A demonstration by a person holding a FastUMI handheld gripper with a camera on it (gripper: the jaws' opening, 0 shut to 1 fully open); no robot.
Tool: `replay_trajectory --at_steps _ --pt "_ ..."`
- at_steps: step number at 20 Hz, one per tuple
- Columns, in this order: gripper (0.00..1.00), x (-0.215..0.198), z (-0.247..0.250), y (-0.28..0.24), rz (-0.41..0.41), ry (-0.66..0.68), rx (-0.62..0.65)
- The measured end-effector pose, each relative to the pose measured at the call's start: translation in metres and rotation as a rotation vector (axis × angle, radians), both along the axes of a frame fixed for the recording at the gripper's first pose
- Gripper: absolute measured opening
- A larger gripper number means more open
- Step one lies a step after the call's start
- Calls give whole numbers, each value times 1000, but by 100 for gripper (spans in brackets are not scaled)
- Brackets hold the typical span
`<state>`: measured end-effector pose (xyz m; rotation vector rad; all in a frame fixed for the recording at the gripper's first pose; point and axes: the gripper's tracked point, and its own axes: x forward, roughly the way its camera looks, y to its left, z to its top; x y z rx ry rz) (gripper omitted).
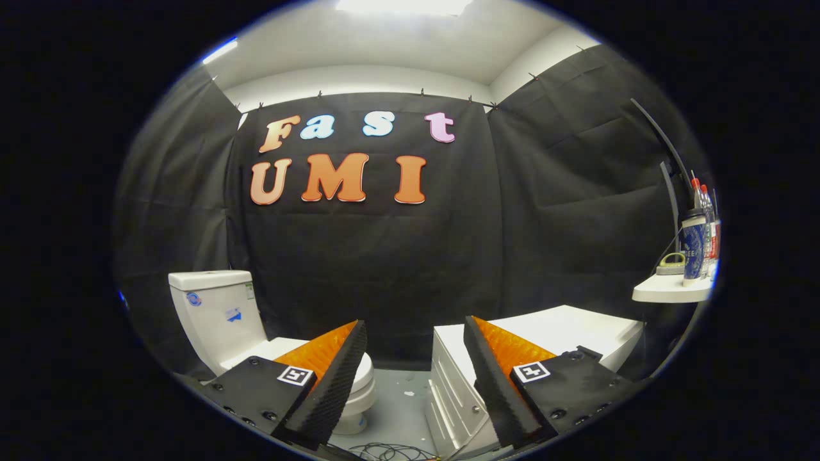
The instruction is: Open the toilet lid.
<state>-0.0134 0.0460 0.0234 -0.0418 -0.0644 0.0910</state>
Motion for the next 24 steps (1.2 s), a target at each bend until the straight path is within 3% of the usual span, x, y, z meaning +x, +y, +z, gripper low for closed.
replay_trajectory --at_steps 9,13,16,20,24 --pt "97 16 20 17 29 -44 52" --pt "97 52 57 41 48 -117 116" --pt "98 84 60 77 112 -93 133" --pt "98 127 27 133 207 -12 213" --pt "98 150 -62 170 254 149 323"
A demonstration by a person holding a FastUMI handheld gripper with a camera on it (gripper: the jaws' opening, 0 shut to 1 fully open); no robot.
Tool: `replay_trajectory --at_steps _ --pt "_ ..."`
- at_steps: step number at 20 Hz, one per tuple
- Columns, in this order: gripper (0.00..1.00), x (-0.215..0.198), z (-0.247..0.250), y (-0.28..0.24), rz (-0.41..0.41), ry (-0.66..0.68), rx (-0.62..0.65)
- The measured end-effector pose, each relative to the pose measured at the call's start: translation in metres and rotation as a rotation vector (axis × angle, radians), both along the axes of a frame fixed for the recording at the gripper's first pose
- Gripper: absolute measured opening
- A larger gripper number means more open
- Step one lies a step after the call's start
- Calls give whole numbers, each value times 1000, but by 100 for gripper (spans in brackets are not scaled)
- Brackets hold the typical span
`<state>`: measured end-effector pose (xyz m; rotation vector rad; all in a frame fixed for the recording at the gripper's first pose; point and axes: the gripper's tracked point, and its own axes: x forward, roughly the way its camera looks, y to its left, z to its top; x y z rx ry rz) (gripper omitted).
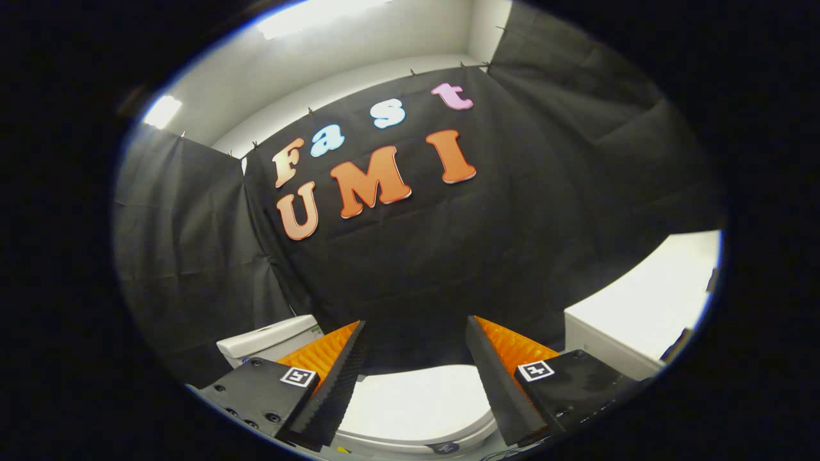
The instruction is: Open the toilet lid.
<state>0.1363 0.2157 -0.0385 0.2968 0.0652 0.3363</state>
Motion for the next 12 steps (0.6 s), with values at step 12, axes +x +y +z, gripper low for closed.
replay_trajectory --at_steps 12 --pt "98 -6 -247 6 18 572 436"
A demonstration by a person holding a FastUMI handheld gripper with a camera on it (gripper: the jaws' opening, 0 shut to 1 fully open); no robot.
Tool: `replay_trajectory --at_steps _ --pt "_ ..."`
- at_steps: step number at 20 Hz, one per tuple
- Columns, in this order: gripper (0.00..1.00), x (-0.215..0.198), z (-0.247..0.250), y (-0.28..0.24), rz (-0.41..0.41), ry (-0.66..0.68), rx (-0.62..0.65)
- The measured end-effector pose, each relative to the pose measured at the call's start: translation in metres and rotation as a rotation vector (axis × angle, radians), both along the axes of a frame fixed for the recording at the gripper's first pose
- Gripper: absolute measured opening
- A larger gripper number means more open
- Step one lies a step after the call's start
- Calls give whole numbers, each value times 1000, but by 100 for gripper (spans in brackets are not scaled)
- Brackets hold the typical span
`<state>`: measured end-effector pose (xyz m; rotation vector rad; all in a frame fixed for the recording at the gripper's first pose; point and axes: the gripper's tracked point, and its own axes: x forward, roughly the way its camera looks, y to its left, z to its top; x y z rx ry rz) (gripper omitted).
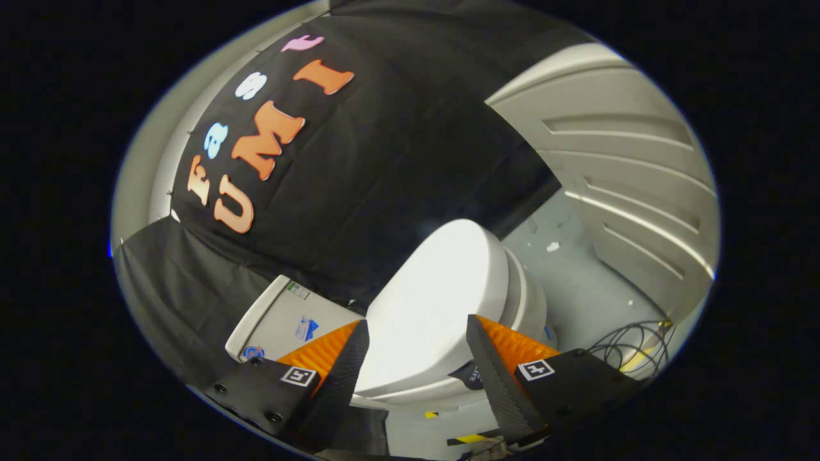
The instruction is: Open the toilet lid.
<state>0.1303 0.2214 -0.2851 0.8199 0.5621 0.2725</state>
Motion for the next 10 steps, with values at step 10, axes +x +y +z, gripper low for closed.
replay_trajectory --at_steps 10 --pt "97 -17 -88 -2 -71 254 204"
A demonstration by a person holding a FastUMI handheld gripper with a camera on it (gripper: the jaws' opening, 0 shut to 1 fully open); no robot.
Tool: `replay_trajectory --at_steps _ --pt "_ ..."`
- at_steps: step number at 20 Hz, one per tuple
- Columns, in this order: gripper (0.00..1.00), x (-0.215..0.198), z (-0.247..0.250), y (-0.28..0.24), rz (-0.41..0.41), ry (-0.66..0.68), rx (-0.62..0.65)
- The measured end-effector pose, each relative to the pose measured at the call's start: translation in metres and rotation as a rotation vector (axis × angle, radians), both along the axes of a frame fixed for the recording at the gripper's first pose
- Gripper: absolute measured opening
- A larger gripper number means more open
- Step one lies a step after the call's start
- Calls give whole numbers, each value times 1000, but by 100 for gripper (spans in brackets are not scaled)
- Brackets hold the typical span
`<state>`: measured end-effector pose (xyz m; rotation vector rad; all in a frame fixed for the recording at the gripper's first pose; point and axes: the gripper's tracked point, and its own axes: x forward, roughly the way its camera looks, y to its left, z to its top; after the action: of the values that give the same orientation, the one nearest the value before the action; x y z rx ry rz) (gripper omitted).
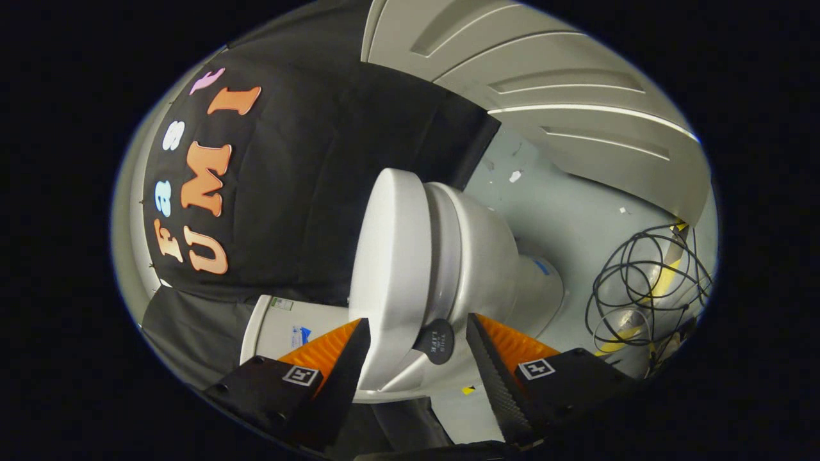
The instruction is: Open the toilet lid.
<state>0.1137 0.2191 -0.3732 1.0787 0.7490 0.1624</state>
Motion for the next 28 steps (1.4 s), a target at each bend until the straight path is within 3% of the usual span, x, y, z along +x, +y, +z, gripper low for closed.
replay_trajectory --at_steps 3,5,8,11,12,14,15,18,22,28 --pt "95 3 0 8 19 13 68" --pt "87 6 -8 6 19 15 80" --pt "86 4 -11 9 35 28 102" --pt "73 8 -15 6 28 21 89" --pt "73 10 -13 5 23 15 90" --pt "48 11 -16 6 24 19 88" --pt "48 10 -14 6 27 25 107" --pt "21 10 -24 1 15 54 92" --pt "9 8 -16 1 15 48 157" --pt "8 14 -21 -1 -38 55 160"
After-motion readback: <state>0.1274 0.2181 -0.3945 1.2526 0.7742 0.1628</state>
